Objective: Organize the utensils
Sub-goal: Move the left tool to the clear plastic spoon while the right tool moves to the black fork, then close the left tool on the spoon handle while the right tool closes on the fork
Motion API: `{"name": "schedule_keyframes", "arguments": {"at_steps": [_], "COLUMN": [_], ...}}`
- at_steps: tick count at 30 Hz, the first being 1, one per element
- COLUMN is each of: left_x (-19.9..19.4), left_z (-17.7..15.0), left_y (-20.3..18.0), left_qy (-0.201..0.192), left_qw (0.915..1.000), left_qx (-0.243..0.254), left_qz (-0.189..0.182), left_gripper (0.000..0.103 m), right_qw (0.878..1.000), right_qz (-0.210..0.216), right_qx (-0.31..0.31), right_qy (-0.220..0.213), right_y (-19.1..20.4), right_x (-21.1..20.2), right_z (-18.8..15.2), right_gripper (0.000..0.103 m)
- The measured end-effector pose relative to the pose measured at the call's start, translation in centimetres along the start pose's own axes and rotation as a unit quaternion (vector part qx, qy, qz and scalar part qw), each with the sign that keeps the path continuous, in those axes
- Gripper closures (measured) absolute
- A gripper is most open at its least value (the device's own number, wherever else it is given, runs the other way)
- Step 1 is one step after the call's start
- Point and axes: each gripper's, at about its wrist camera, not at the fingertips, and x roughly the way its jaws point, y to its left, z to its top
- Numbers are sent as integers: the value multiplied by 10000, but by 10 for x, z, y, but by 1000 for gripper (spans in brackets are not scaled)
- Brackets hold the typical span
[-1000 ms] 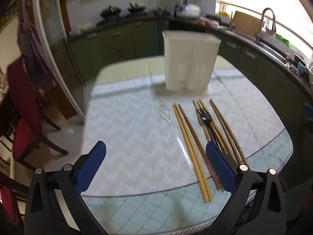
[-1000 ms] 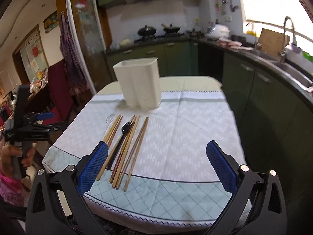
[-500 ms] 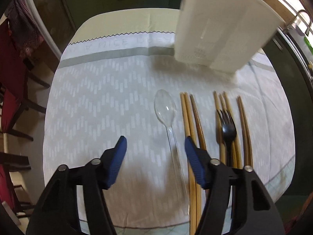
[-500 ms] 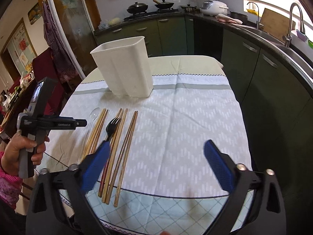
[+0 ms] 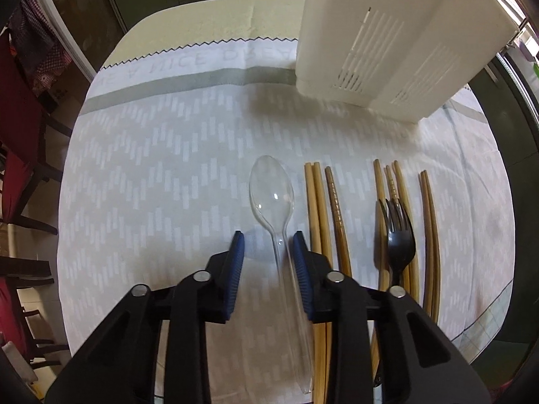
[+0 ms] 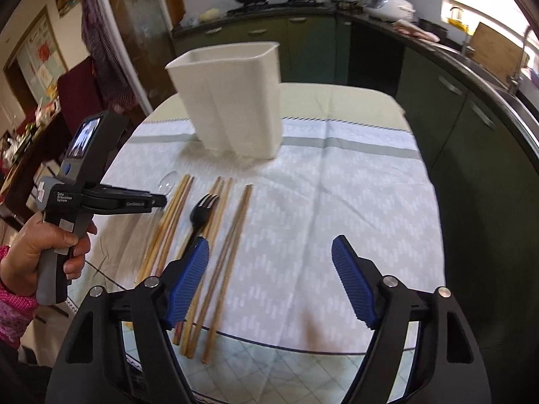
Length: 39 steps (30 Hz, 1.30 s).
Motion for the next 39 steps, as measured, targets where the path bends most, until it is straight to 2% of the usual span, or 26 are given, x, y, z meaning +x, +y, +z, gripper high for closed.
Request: {"name": "schedule_keyframes", "arguments": {"at_steps": [4, 5, 10, 14, 21, 24, 28, 32, 39], "left_x": [4, 6, 5, 5, 9, 10, 9, 2, 7], "left_z": [6, 9, 17, 19, 21, 26, 18, 8, 13], "left_y": [-1, 0, 19, 32, 52, 55, 50, 45, 48], "left_qy": [3, 8, -31, -40, -118, -138, -183, -209, -234], "left_qw": [10000, 10000, 9997, 9992, 9987, 9984, 9981, 9980, 9977], "left_qx": [29, 28, 169, 319, 434, 480, 517, 539, 584], "left_qz": [61, 49, 144, 236, 241, 270, 268, 246, 242], "left_gripper": [92, 93, 93, 93, 93, 93, 93, 93, 93], "right_qw": [9994, 9989, 9948, 9894, 9818, 9803, 9787, 9777, 9758], "right_qz": [14, 25, 148, 240, 454, 364, 155, 62, -65], "right_qx": [-157, -212, -329, -301, -144, -139, -180, -190, -146], "right_qy": [292, 428, 951, 1399, 1840, 1938, 2041, 2091, 2179], "right_y": [18, 24, 47, 60, 77, 84, 90, 94, 98], "right_x": [19, 27, 59, 90, 124, 133, 141, 146, 162], "right_z": [11, 14, 22, 30, 34, 38, 41, 42, 48], "right_gripper": [46, 50, 53, 62, 62, 63, 63, 70, 70]}}
